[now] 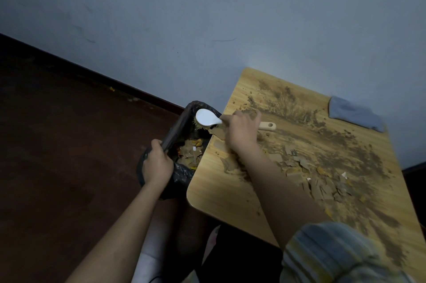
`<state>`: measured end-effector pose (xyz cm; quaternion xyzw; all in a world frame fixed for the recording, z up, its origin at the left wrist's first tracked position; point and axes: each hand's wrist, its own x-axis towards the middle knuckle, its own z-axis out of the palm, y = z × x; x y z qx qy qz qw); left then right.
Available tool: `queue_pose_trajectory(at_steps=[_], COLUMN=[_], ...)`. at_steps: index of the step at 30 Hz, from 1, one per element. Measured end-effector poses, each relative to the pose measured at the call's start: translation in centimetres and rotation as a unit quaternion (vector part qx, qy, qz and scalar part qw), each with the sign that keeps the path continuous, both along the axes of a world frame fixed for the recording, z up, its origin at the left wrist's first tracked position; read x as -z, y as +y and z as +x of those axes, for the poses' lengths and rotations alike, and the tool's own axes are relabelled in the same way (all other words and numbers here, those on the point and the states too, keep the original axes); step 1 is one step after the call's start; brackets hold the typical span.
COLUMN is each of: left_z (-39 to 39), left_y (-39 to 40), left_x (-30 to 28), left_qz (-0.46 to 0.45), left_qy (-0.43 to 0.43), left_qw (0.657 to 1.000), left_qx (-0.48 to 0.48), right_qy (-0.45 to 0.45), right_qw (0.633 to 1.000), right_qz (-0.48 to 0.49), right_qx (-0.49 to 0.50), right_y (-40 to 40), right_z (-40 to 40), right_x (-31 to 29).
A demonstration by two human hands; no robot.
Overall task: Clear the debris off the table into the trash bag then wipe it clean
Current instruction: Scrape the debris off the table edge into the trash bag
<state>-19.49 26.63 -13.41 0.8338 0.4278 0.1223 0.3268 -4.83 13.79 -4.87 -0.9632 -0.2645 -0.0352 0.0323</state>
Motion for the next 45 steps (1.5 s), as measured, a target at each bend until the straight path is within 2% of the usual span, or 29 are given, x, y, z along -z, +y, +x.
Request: queue_pose_trajectory(at_steps=[4,7,14,18,26,31,35,39,45], left_z=[0.1,0.2,0.8,1.1,0.5,0.0,-0.1,-0.4,-1.2], left_y=[0.0,0.1,-0.3,-0.7,-0.5,-0.3,-0.2,-0.3,-0.7], left_x=[-0.1,-0.1,0.1,0.1,-0.3,-0.5,-0.2,-0.1,0.1], left_qz=[0.000,0.006,-0.001,-0.001,0.005,0.004,0.005,0.004,0.003], left_qy=[-0.005,-0.007,-0.014,-0.010,-0.003,-0.002,0.002,0.005,0.013], left_qw=[1.000,1.000,1.000,1.000,1.000,1.000,1.000,1.000,0.999], left_qx=[0.001,0.004,0.007,0.015,0.011,0.012,0.018,0.025,0.034], right_qy=[-0.017,-0.034,-0.009,0.030,0.014,0.000,0.008,-0.011,-0.036], right_qw=[0.999,0.999,0.995,0.997,0.999,0.998,0.998,0.998,0.997], right_qz=[0.030,0.005,-0.085,-0.039,0.008,0.055,0.014,-0.055,-0.025], right_qx=[-0.001,-0.006,0.042,0.058,0.035,0.036,0.068,0.025,-0.061], right_y=[-1.8,-3.9,-7.8,-6.7,-2.8,-3.2,-5.1,-6.7,-8.2], right_z=[0.6,1.0,0.9,0.4,-0.3,0.6,1.4,0.4,-1.9], right_x=[-0.6,-1.4,-1.4,0.0,1.4,1.1,0.5,0.8,1.3])
